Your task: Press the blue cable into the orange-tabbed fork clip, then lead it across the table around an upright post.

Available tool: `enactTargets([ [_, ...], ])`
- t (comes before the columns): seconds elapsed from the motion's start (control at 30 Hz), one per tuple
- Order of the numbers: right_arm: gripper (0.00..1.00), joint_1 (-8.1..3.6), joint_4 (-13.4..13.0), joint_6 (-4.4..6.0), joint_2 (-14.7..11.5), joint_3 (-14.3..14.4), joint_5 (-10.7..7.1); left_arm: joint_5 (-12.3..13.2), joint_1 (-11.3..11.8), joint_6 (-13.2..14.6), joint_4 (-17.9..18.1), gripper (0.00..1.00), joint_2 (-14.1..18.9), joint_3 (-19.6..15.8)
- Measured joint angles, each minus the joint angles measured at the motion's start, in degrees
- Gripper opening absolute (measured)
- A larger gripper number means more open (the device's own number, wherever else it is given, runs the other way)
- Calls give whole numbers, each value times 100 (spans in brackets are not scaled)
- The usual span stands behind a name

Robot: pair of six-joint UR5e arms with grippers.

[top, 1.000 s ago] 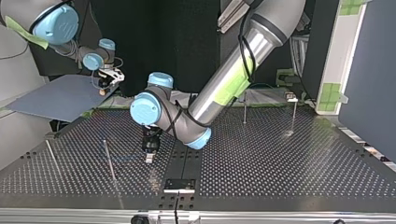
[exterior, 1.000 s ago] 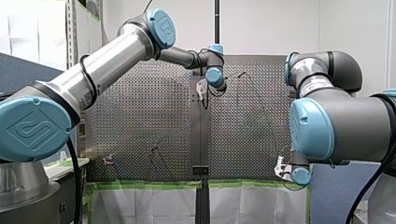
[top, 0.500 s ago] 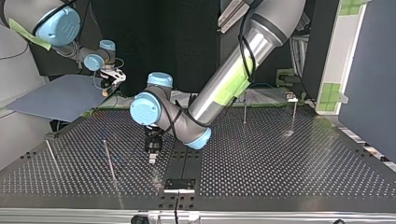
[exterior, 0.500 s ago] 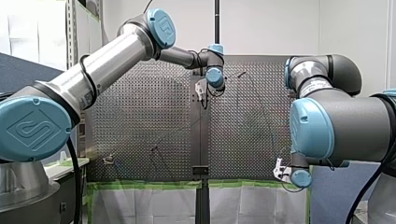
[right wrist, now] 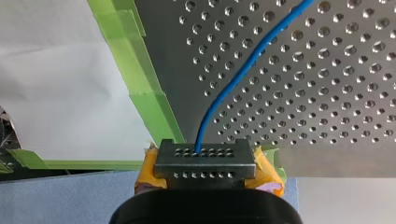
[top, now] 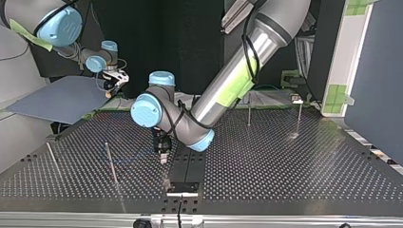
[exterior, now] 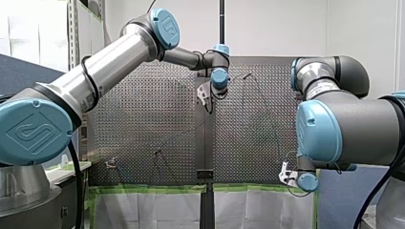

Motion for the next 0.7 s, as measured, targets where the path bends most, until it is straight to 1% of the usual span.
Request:
enactTargets([
  [0.23,0,32,3,-11,-1,-2,-3,-39,1,-406,-24,100,1,1],
  [0.33,0,37,3,-34,-5,-12,-3,-9,10,-552,-24,100,1,2],
  [0.4,0,38,3,-82,-6,-16,-2,56,10,-655,-28,100,1,2],
  [0.53,0,41,9,-218,-14,-18,1,236,17,-858,-56,100,1,2],
  [0.63,0,42,24,-256,-15,-27,2,384,26,-1011,-82,100,1,2],
  [0.7,0,44,35,-265,-16,-31,1,477,35,-1104,-90,100,2,1],
])
